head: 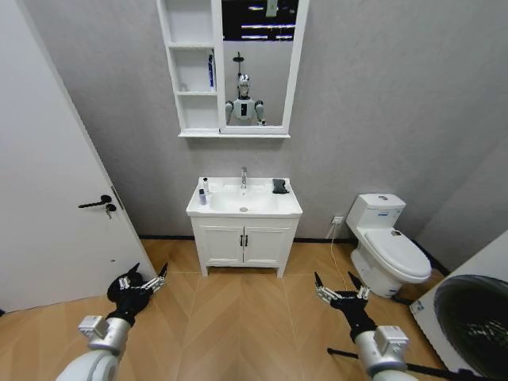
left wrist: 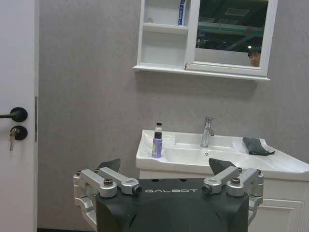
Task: Move facial cleanser and shampoo from washbasin to cabinet, then wipe washbasin with towel.
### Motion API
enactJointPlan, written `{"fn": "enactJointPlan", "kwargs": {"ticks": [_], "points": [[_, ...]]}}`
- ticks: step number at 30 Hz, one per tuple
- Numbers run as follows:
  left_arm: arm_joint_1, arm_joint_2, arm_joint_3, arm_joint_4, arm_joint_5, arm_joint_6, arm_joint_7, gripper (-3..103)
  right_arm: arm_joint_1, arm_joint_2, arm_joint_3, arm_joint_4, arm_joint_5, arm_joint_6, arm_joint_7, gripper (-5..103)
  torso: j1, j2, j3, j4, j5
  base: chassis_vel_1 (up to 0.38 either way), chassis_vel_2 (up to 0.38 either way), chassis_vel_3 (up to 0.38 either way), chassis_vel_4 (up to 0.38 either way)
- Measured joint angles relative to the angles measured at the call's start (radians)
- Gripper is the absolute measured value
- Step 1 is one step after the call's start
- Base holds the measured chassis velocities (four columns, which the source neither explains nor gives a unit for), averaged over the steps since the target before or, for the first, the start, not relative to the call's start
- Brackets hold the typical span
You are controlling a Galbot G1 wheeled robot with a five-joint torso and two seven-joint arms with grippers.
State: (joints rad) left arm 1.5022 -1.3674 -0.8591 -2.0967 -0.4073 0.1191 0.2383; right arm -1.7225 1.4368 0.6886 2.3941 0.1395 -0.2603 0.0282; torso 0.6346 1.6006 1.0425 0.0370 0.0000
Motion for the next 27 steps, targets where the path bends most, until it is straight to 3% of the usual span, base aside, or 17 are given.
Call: {"fn": "enactJointPlan", "kwargs": {"ticks": [17,27], "points": [[0.006,-0.006,0.001,-0.001,0.012,-0.012,0.005,100,-0.008,0.002,0.006,-0.010,-0.004,0.019,-0.007,100,0.000,0.000,0.000,0.0000,0.0000,-0.011,0.014,0.013,-0.010],[0.018,-0.011,-0.016,-0.007,0.008,-0.024,0.007,100,-0.020,0.004,0.005,-0.011,-0.014,0.041,-0.027,100,0.000,0.000,0.000,0.0003,0.0003,-0.168,0.158,0.174,-0.180]]}}
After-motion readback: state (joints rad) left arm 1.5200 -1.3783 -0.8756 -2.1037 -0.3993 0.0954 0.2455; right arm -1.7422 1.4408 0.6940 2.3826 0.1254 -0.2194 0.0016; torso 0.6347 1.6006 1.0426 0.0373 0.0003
